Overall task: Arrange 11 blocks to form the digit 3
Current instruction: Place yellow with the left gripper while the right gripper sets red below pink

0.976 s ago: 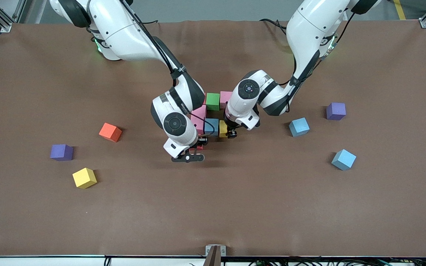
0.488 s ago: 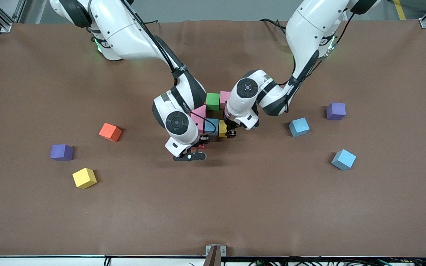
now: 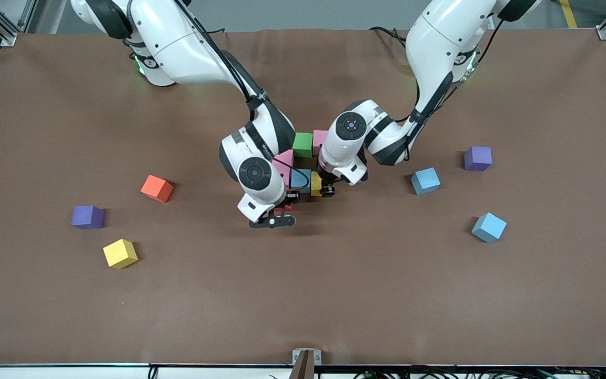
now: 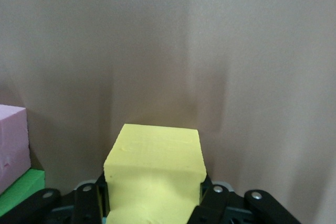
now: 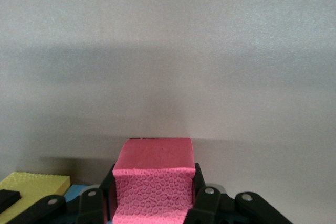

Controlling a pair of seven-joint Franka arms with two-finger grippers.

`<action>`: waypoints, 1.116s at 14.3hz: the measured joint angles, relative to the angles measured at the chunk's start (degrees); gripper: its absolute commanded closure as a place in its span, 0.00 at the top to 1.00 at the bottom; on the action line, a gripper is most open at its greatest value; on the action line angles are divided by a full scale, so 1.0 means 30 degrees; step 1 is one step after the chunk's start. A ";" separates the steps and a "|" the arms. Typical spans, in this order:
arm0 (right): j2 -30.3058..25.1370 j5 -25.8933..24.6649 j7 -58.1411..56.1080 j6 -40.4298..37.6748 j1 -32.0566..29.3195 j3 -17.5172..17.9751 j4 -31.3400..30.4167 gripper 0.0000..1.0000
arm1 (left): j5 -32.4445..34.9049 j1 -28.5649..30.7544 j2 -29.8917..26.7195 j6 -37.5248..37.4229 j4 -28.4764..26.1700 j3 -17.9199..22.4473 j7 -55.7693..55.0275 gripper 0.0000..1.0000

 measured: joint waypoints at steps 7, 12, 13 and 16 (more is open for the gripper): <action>-0.0001 0.0000 -0.0186 -0.0014 0.0001 -0.0004 -0.0022 0.56 | 0.1365 -0.0302 0.0463 -0.0067 0.0835 0.0109 -0.0001 1.00; -0.0002 0.0000 -0.0187 -0.0004 0.0001 -0.0011 -0.0029 0.56 | 0.1466 -0.0237 -0.0187 -0.2812 0.2453 0.0151 0.0000 1.00; -0.0002 0.0000 -0.0187 -0.0003 0.0000 -0.0018 -0.0030 0.56 | 0.1469 -0.0218 -0.0650 -0.3334 0.2635 0.0152 0.0000 1.00; -0.0002 0.0000 -0.0187 -0.0003 -0.0004 -0.0067 -0.0040 0.56 | 0.1510 -0.0123 -0.2282 -0.5020 0.2788 0.0167 0.1028 1.00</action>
